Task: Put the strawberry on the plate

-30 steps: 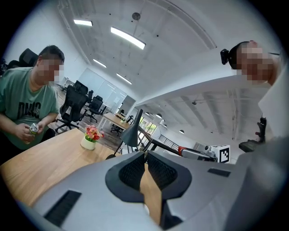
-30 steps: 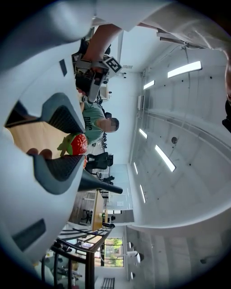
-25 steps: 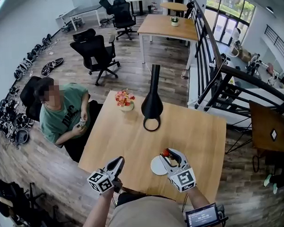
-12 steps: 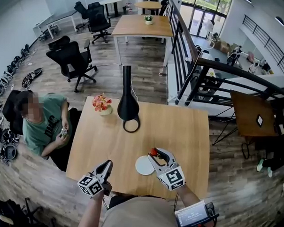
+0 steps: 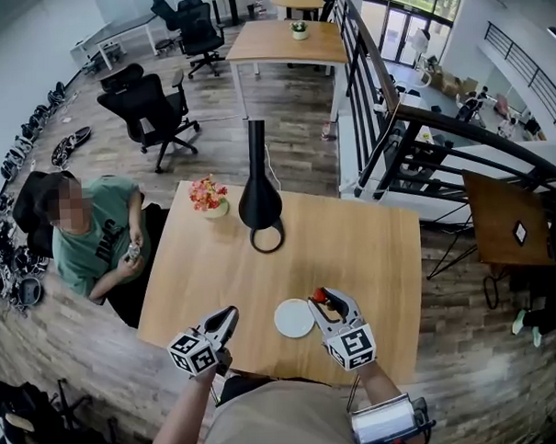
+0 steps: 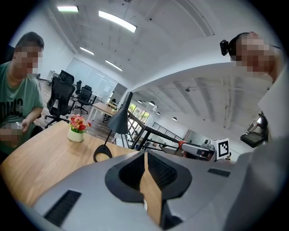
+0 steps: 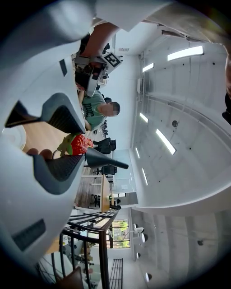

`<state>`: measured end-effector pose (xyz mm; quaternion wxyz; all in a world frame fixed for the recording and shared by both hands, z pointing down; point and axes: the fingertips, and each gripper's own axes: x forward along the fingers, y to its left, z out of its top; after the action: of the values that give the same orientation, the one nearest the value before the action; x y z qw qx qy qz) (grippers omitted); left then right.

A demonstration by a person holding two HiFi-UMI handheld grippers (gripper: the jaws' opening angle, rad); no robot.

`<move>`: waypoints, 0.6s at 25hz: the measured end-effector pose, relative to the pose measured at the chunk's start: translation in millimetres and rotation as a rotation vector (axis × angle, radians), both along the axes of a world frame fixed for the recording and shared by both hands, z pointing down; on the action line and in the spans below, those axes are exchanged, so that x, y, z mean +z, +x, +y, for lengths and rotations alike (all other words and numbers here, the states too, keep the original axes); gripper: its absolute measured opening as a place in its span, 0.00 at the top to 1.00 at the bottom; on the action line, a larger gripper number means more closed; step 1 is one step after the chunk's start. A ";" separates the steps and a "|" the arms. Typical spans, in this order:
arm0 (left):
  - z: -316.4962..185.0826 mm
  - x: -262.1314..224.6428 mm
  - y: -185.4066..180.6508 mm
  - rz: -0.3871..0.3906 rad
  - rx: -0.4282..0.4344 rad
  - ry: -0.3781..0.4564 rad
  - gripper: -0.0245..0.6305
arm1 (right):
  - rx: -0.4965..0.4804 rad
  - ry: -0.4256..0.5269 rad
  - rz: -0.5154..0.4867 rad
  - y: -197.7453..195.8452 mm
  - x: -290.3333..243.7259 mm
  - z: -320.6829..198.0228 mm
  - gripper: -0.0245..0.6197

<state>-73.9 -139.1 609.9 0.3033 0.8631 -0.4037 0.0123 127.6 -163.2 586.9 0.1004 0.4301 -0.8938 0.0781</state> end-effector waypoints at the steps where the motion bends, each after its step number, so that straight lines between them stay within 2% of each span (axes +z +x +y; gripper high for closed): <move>1: -0.2 3.4 1.8 -0.005 0.003 -0.004 0.95 | 0.003 -0.006 0.000 2.3 2.3 0.1 0.73; 9: -2.2 18.8 5.7 -0.009 0.006 -0.050 0.95 | 0.018 -0.069 0.004 1.4 26.8 -2.1 0.73; 15: 2.0 34.2 11.0 -0.021 0.010 -0.081 0.95 | -0.008 -0.097 0.039 -3.5 48.8 -0.1 0.73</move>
<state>-62.9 -137.1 644.1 0.3337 0.8519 -0.4018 0.0391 124.1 -163.3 635.7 0.1388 0.4227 -0.8885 0.1126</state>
